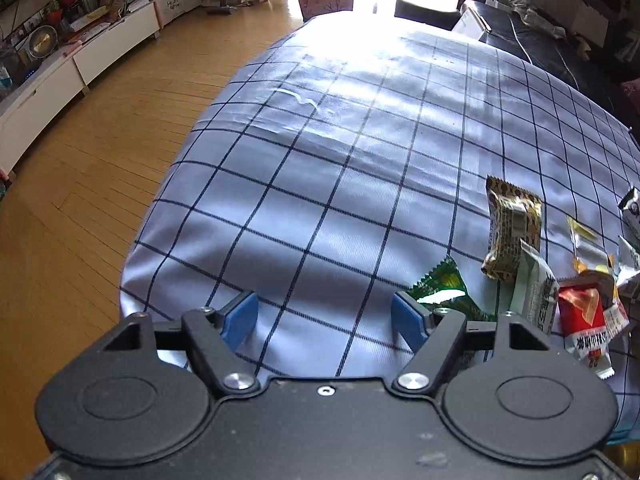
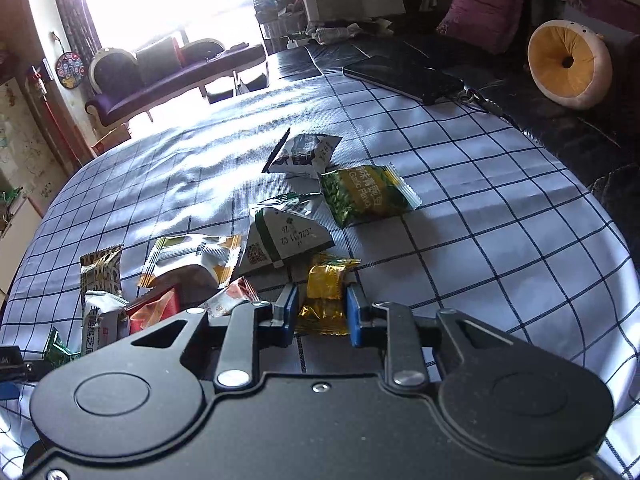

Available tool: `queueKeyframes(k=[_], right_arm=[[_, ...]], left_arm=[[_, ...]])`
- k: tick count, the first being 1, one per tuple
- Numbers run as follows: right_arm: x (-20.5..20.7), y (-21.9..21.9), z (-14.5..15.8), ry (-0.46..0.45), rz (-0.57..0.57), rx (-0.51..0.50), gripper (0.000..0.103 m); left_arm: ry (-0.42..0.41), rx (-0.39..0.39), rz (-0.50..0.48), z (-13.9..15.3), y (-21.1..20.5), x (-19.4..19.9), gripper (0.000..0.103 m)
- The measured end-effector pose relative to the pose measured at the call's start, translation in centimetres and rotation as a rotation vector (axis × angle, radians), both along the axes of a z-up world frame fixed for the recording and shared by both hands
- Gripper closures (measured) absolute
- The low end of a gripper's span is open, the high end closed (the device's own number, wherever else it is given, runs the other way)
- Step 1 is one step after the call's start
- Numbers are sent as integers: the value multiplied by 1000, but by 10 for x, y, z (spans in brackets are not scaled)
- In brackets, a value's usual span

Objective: Organize snacks
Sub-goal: 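Close left gripper on the green candy while right gripper grasps the gold candy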

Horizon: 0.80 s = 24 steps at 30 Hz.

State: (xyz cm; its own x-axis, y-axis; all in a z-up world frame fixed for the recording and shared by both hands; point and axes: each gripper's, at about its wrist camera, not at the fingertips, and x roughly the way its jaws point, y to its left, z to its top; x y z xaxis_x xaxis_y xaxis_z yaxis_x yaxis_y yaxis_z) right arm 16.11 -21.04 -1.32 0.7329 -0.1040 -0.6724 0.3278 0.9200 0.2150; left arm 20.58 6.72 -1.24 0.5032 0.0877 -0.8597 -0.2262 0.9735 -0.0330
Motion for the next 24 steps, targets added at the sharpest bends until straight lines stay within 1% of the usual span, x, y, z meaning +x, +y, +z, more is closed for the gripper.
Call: queueKeyframes(k=[2,6,7,11,13,14,16,19,20,22,24], right_arm=[[-2,0,0,-3,1,3,69],[-6,-2,-1,-7,3,16,69],[-7,-3,-1,-9,4,19,69],[-10,-5,-3,-15,9,27,69],[-11,-5,-4,-19,14,22,69],[-11,-5,-4,-20,17,18,69],[-11,-4,-4,-22,20,9,69],[-12,-3,-4,-27,22,5,69],[-13,-3,-4,-29,23,4,69],[-14,-3,-4,-30,26,4,69],[-14,-4,-4,-31,28,7,69]], left_arm=[[-2,3,4,0,0,9,28],[-12,-21,1,5,0,13,38],[-14,-41,3,7,0,10,40],[-32,-152,-4,17,4,-9,40],[-48,-186,-20,22,2,-20,40],[-53,-185,-30,24,-2,-22,40],[-68,-155,-59,28,-12,-25,39],[-100,-56,-116,29,-32,-25,39],[-105,-35,-132,29,-38,-25,39],[-111,-12,-165,26,-48,-22,38],[-104,-4,-182,23,-53,-18,38]])
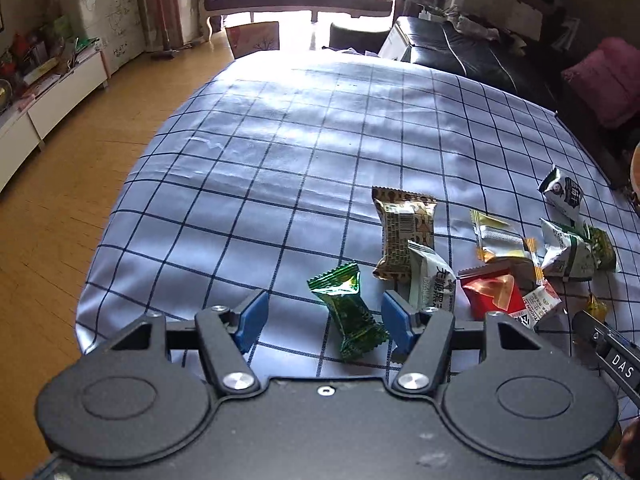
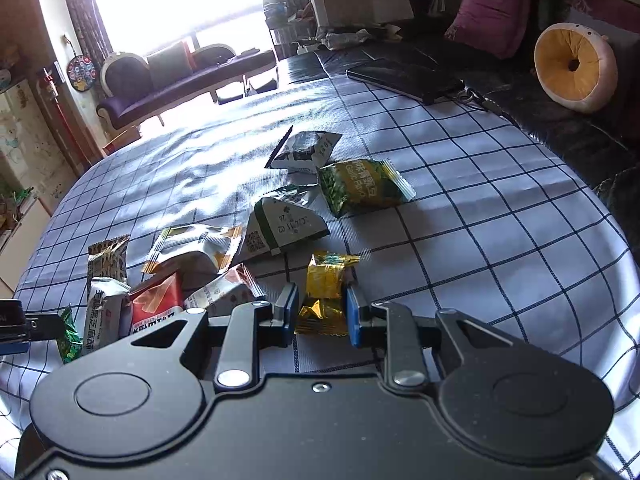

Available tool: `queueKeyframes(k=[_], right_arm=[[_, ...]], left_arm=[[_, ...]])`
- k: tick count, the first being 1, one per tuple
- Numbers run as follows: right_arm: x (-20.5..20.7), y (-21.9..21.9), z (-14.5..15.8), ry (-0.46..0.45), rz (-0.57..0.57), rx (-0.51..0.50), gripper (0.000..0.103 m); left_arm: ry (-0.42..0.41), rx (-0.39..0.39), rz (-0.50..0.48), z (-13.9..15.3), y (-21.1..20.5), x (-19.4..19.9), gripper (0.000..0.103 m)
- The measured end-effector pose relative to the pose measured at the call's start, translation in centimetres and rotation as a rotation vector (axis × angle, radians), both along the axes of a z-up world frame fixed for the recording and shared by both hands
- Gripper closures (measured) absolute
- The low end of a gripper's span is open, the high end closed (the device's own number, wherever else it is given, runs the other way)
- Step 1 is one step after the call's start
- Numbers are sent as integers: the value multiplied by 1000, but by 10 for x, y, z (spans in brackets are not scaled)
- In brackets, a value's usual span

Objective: Organize snacks
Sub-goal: 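Close left gripper on the green candy while right gripper grasps the gold candy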

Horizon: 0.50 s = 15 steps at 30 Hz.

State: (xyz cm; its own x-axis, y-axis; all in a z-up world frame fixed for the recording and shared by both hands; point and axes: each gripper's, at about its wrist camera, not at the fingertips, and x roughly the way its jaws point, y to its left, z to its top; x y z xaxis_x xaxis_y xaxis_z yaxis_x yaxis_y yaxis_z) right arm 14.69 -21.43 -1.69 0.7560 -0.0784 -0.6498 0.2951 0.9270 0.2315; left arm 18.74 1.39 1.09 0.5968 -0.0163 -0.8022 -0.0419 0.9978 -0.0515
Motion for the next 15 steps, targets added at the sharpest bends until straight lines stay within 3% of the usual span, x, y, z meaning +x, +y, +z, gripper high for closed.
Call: queueKeyframes(k=[14,15], right_arm=[[0,4,0,-1,9,-34,69],[0,4,0,-1,10,-36,70]], left_arm=[[58,-4,36,-23,2,21,48],[55,2,36,-23,1,20,53]])
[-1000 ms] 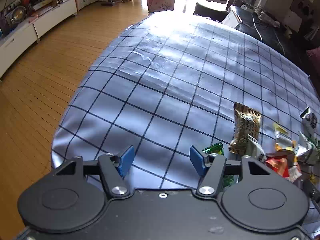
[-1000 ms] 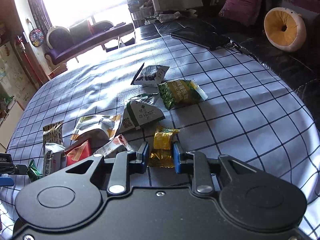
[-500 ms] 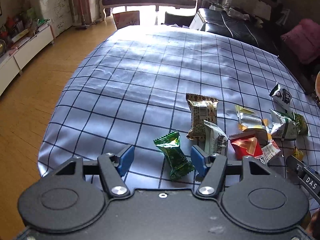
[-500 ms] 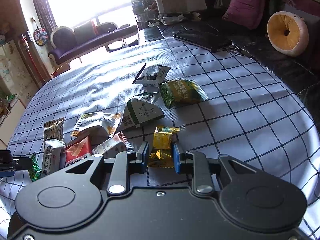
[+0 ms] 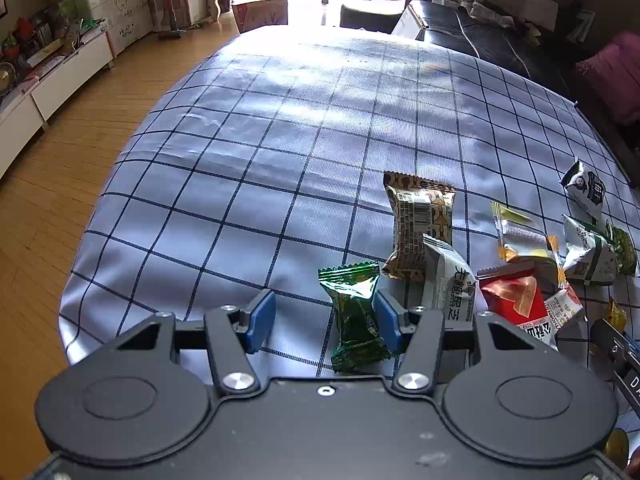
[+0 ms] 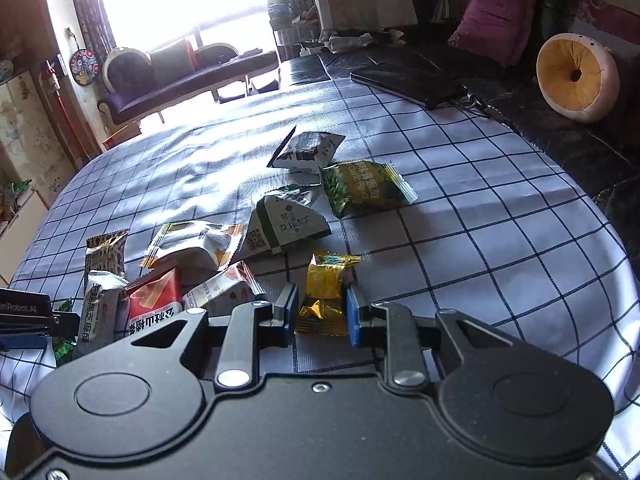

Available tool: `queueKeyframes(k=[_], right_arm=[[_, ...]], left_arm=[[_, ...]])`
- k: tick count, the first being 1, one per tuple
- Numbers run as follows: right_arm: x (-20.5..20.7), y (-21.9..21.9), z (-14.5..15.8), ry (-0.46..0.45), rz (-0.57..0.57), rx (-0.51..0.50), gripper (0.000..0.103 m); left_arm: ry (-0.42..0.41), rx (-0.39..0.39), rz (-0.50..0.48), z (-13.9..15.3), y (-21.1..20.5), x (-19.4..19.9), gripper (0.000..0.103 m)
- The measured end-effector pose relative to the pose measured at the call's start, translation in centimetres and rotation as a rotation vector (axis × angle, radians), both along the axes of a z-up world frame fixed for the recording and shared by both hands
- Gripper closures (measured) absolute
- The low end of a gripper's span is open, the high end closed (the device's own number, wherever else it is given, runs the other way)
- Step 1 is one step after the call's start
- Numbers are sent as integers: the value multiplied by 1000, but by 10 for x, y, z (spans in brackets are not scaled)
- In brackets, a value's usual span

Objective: Organize snacks
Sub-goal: 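Close left gripper on the green candy while right gripper grasps the gold candy, then carry both candies into the gold tray and open both grippers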

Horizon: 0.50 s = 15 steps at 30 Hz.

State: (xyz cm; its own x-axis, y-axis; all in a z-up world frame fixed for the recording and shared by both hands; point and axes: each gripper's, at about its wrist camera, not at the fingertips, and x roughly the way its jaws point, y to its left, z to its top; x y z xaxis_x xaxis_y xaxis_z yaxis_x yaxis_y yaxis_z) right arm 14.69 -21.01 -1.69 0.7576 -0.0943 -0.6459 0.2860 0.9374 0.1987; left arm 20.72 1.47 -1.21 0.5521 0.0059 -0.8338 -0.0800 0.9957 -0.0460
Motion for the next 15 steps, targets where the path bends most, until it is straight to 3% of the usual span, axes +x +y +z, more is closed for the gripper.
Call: queueKeyframes(k=[1,3,7,15], right_arm=[[0,0,0,0,3,-5,70],[-2,0,2,0,7,-11,72],[-9,-3,8,-3,12,-6,72],[-36,-7,27,-14,44,27,72]], left_arm=[[-8,7,-3,1,-1,-1,68],[-10,23,-9,3,-3,-3,86],[10,-20,-11,9,3,-10,86],[-7,-30,-40,32,5,-50,86]])
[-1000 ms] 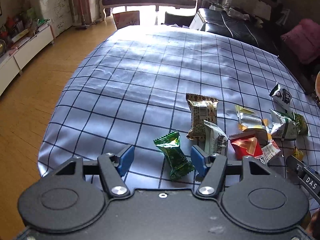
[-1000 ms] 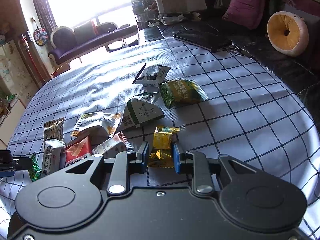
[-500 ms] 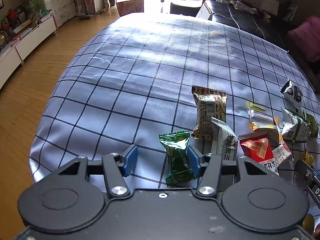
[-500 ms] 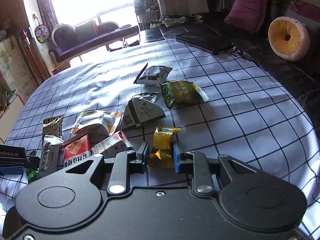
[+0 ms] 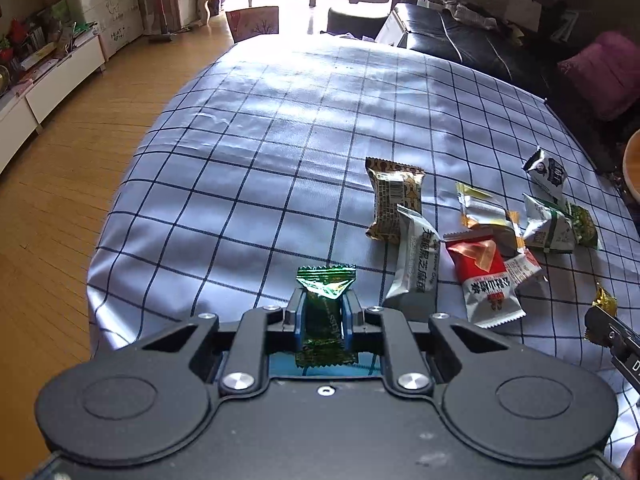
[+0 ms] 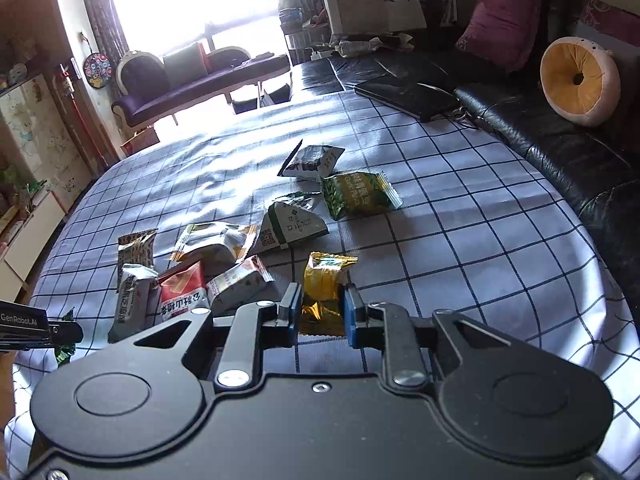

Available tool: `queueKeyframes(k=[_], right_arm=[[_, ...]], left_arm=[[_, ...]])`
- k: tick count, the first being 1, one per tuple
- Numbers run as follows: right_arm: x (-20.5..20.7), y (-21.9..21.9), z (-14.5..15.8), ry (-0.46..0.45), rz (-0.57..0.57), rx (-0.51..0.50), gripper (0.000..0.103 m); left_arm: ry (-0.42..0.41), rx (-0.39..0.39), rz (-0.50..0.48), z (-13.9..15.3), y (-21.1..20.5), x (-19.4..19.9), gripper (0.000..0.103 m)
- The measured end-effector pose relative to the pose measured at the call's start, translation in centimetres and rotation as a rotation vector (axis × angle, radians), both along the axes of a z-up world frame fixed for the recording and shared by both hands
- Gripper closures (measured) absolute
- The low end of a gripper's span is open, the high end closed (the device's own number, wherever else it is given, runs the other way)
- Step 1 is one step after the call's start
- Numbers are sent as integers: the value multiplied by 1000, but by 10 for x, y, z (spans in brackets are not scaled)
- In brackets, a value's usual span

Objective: Organize snacks
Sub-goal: 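Carry both candies into the gold tray and open both grippers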

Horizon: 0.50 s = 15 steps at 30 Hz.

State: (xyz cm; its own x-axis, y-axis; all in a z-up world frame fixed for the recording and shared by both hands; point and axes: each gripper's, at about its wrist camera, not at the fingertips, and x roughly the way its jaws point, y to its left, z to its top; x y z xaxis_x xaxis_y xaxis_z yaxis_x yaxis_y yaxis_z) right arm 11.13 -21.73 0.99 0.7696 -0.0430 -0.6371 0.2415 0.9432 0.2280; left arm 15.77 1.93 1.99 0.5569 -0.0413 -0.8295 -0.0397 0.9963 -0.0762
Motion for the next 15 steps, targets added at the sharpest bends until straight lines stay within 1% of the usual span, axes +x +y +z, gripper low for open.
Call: queueKeyframes(k=[2,6,11,15], right_arm=[[-6,0,5,12,20,17,72],[-14,-2,17,27,76,101,72],[-35,4,22,54,142,48,72],[-54,3,19,82,166,40,72]], left_arm=[[7,10,-12,5,-2,-14,86],[40,29,-49,7,-7,-38,86],[74,33,-83,1,-11,-65,86],[94,55,-101,-6,-17,-78,86]])
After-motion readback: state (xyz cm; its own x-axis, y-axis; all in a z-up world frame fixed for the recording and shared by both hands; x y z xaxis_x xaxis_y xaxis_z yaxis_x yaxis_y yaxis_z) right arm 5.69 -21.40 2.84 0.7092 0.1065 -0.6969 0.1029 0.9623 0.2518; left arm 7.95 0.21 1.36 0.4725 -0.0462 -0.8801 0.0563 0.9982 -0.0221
